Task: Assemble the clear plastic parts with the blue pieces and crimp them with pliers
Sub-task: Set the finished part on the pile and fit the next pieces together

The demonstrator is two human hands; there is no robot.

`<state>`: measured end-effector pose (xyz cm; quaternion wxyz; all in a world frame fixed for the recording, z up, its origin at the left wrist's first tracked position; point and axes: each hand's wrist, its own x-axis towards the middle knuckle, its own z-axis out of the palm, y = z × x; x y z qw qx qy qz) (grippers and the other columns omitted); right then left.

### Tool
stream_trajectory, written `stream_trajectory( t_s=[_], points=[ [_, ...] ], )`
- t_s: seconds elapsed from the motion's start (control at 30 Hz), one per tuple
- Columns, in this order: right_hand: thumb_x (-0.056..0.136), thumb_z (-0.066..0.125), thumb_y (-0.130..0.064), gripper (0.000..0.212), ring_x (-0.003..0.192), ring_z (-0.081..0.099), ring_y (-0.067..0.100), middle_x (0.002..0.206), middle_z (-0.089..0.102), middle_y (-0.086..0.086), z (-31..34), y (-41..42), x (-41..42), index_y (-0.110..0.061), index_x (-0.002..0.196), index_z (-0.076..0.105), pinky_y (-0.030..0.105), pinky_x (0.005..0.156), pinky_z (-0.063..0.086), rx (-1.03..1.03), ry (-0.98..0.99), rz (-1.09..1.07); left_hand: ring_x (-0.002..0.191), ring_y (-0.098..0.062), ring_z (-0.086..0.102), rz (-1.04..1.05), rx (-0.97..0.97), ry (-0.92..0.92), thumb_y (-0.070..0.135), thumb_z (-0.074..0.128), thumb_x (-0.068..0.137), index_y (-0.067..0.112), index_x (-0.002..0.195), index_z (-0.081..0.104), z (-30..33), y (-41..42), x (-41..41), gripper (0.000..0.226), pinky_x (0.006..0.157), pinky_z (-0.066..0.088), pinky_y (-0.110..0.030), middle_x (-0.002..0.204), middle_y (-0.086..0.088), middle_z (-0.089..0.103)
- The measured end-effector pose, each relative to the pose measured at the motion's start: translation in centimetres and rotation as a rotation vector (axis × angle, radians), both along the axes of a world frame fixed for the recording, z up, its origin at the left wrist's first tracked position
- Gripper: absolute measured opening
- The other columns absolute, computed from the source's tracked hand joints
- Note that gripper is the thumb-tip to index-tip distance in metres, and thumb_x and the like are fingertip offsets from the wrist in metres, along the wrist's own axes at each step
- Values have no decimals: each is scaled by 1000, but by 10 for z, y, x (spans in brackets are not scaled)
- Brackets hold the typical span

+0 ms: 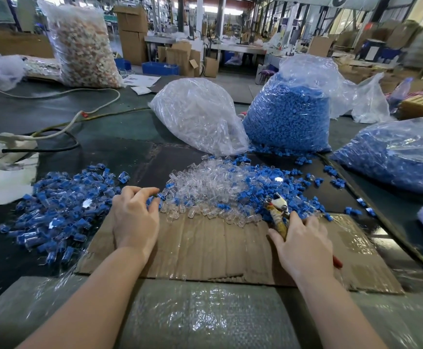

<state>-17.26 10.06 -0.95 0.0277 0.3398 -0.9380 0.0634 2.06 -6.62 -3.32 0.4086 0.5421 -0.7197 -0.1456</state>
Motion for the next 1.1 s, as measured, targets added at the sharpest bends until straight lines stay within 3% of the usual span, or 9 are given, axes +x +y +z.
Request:
stream_trajectory(
  t_s=[0.13,0.23,0.37,0.6,0.73,0.9,1.1],
  points=[
    [91,40,-58,58,125,39,26,133,42,9,3,-3,3,-20,136,35,39,103,33,-13,50,10,88,-20,50,-180,-40,-20,16,66,85,10,94,69,1,10,-9,11,72,36,-26,90,0,56],
    [92,47,-50,51,124,38,23,130,42,4,4,-7,8,-27,136,37,39,106,29,-134,94,85,86,-20,54,-237,13,-107,15,65,85,12,98,69,0,15,-16,14,74,40,-28,90,0,57],
    [93,52,-38,33,123,36,19,131,41,-2,2,-17,13,-28,124,52,38,107,24,-203,100,174,78,-8,51,-320,60,-78,10,65,85,14,98,70,0,23,-26,14,70,35,-11,87,7,55],
    [96,47,-30,17,126,30,21,134,38,-1,-2,-31,16,-28,104,62,48,112,17,-128,83,132,74,0,48,-482,72,22,7,67,83,12,98,70,6,44,-53,16,72,34,4,83,15,51],
    [95,48,-27,16,128,28,22,133,40,-1,0,-34,22,-26,99,63,51,112,12,-163,86,142,70,4,50,-550,50,73,7,69,81,12,98,70,5,54,-64,17,70,38,0,80,22,47],
    [93,49,-23,17,121,35,21,126,48,-2,2,-40,34,-22,99,65,44,110,15,-253,88,374,83,-12,58,-610,53,105,10,70,81,16,100,71,2,53,-67,20,79,47,-24,91,9,61],
    [96,47,-32,19,109,43,17,112,55,-7,7,-52,34,-27,104,64,36,100,24,-324,-30,377,75,3,56,-467,182,265,8,66,84,26,86,63,-1,50,-63,19,69,39,-1,80,16,60]
  ],
)
